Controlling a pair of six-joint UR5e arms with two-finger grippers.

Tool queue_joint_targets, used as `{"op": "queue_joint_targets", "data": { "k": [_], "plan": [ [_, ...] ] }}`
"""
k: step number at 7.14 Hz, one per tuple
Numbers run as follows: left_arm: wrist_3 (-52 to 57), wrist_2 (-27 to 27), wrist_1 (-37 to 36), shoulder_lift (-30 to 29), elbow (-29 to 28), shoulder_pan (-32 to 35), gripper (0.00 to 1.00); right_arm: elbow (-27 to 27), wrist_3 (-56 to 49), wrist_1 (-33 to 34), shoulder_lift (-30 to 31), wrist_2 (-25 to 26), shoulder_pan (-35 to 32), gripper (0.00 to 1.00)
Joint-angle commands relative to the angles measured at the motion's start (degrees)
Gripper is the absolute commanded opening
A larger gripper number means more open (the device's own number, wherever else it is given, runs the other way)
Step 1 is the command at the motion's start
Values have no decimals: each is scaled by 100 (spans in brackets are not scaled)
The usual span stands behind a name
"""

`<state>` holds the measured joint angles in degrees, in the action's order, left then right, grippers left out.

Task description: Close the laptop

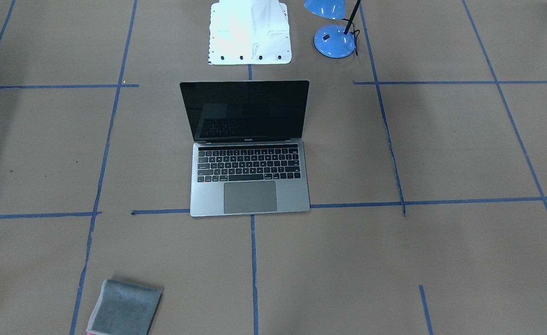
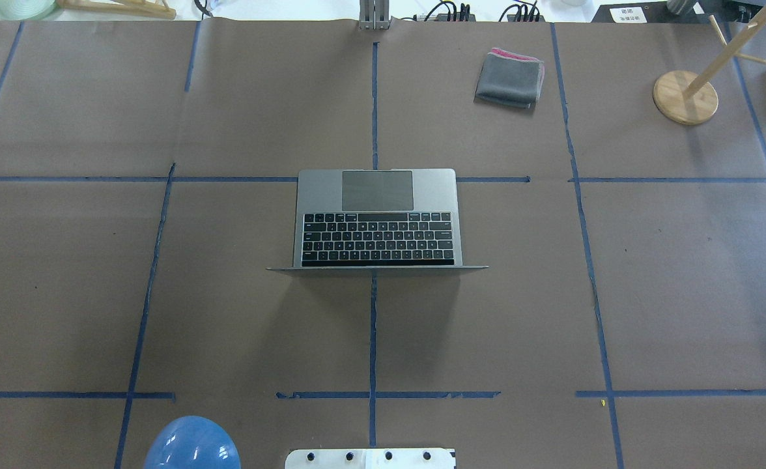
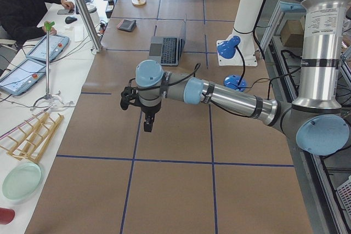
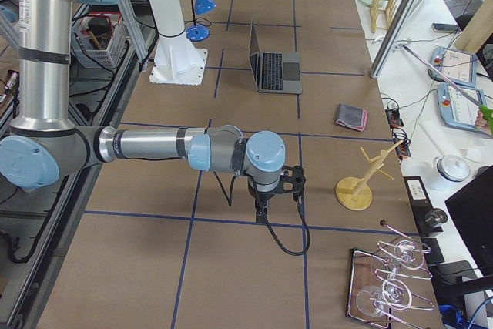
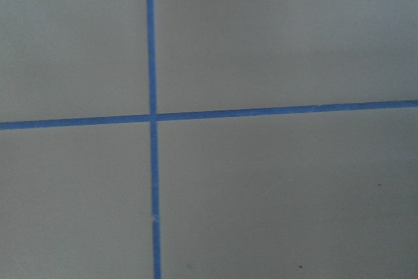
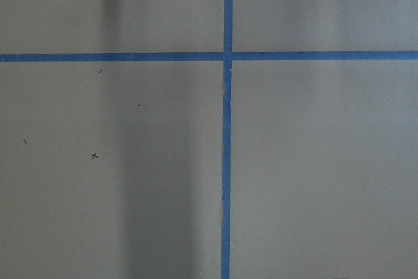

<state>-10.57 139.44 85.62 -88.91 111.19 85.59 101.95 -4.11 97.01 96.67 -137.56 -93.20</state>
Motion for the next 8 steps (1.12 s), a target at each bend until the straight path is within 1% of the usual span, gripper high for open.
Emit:
{"op": "queue_joint_targets", "data": {
  "k": [1, 2, 3, 4, 5, 6, 7, 8],
  "plan": [
    [-1947, -31, -11, -518, 806, -1153, 100, 254, -20, 63, -322, -25, 99, 100],
    [-2862, -14, -11, -992, 842, -1489, 100, 282, 6, 55, -333, -469, 257, 100],
    [-3445, -31, -11, -1328, 895, -1875, 100, 369, 242, 2, -333, -1091, 336, 100],
    [-4347, -40, -11, -1714, 974, -2253, 100, 787, 1192, -7, -403, -1193, 842, 99],
    [-5322, -92, -11, -2170, 1070, -2762, 99, 1253, 2411, -16, -673, -1142, 1230, 99],
    [-6106, -371, 7, -2427, 1263, -3211, 95, 1727, 3285, -16, -798, -1011, 1695, 97],
    [-6776, -853, 7, -2639, 1421, -3859, 83, 2141, 4033, -16, -869, -714, 2248, 92],
    [-7252, -1371, 7, -2728, 1579, -4422, 65, 2363, 4711, -16, -1148, -606, 2723, 75]
  ]
}}
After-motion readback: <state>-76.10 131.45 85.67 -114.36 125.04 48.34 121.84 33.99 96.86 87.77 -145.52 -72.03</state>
